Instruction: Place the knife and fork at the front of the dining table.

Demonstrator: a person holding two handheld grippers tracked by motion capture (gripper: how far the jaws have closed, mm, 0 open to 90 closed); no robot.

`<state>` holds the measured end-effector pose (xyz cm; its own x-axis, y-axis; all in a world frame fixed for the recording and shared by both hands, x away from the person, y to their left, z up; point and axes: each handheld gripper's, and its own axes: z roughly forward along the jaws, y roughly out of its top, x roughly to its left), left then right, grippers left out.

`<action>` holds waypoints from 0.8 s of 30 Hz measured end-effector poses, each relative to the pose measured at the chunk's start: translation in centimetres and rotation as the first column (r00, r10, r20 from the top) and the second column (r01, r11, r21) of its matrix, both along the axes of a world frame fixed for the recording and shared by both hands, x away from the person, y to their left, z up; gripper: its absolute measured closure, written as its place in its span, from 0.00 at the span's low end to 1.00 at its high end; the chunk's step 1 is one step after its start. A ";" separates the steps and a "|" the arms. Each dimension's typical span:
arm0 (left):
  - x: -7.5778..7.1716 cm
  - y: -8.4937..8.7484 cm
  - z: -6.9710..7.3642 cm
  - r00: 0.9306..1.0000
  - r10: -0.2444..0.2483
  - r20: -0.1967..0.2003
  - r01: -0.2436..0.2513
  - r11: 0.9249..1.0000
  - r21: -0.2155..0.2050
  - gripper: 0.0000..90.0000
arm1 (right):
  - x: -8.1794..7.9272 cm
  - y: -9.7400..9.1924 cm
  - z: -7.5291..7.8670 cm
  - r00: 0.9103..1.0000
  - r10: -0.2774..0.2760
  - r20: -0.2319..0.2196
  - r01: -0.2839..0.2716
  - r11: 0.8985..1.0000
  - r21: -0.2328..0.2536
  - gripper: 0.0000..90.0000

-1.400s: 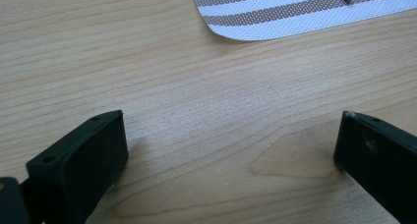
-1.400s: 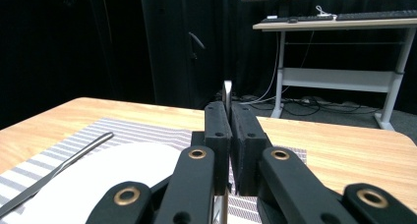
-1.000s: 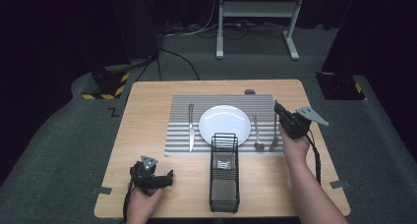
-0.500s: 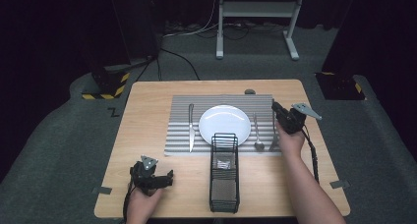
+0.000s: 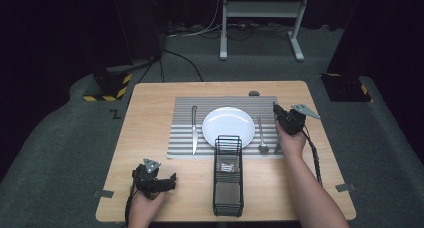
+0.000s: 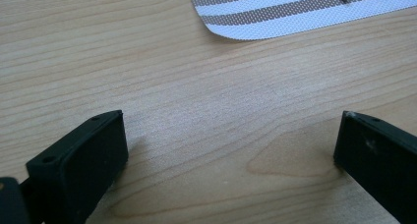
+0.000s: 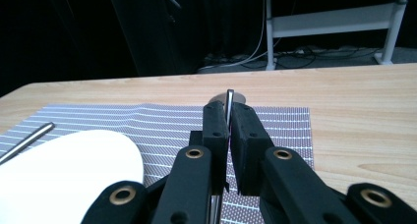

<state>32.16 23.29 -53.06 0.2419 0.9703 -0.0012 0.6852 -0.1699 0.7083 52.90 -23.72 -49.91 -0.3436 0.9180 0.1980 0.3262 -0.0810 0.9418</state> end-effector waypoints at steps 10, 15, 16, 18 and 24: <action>0.0 0.0 0.0 1.000 -0.004 0.001 0.004 1.000 -0.005 0.00 | 0.3 -0.2 -0.3 0.999 -0.028 -0.033 0.028 1.000 -0.003 0.90; 0.0 0.0 0.0 1.000 -0.006 0.001 0.006 1.000 -0.003 0.00 | -0.1 -0.5 0.3 0.999 -0.028 -0.025 0.028 1.000 0.002 0.88; 0.0 0.0 0.0 1.000 -0.006 0.001 0.006 1.000 -0.003 0.00 | -0.4 -0.3 0.5 1.000 -0.023 -0.018 0.024 1.000 0.007 0.88; 0.0 0.0 0.0 1.000 -0.005 0.001 0.005 1.000 -0.003 0.00 | -0.8 -0.1 0.8 1.000 -0.017 -0.008 0.017 1.000 -0.002 0.87; 0.0 0.0 0.0 1.000 -0.005 0.001 0.005 1.000 -0.004 0.00 | -2.9 0.0 1.4 1.000 -0.010 0.005 0.010 0.998 -0.066 0.83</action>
